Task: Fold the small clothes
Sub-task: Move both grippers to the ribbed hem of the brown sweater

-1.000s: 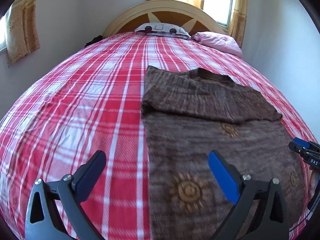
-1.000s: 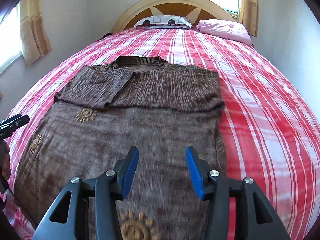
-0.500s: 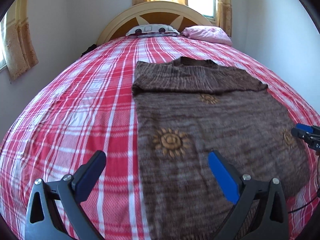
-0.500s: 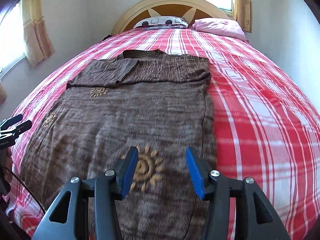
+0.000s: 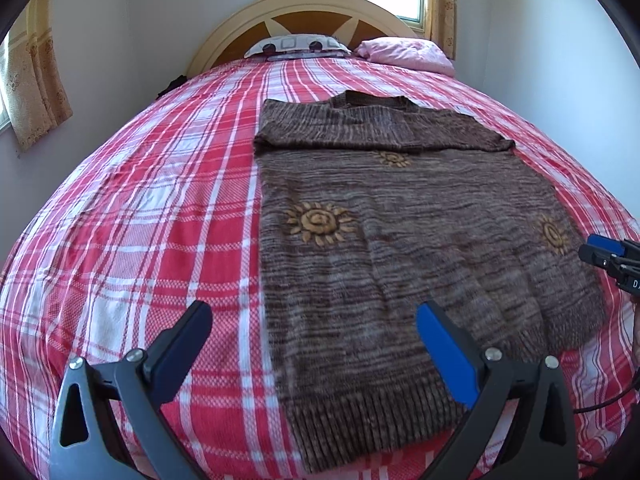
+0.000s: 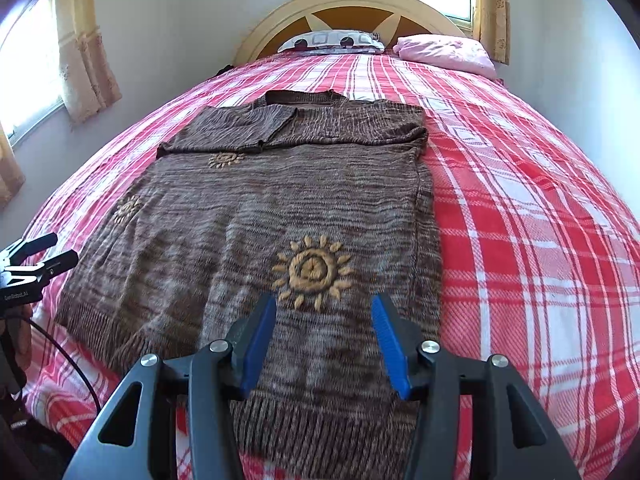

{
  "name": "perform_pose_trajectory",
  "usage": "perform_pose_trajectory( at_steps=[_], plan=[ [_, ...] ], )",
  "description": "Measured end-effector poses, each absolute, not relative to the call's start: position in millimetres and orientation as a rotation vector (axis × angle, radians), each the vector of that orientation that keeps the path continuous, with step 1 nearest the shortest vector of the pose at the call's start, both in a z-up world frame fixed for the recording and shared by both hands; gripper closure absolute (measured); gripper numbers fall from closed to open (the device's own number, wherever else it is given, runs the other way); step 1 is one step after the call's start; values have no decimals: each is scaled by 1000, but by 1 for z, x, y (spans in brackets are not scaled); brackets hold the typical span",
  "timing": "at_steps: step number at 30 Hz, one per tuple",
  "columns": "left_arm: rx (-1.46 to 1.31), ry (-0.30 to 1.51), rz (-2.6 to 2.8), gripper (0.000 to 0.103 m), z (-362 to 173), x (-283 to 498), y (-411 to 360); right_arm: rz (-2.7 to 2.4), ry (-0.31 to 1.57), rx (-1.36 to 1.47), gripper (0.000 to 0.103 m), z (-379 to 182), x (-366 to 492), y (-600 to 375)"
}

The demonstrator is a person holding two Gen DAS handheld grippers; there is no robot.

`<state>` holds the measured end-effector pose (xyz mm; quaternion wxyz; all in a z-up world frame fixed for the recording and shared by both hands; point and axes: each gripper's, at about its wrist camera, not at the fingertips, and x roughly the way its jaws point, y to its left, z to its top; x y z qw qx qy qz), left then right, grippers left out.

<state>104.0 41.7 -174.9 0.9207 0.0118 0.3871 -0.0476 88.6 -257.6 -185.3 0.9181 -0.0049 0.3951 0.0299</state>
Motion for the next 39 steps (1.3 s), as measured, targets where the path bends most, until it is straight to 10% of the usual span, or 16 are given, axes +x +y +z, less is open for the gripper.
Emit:
perform_pose_trajectory(
  at_steps=[39],
  plan=[
    [-168,935,-108,7,-215,54,65,62,873,117,51,-212,29,-286]
  ],
)
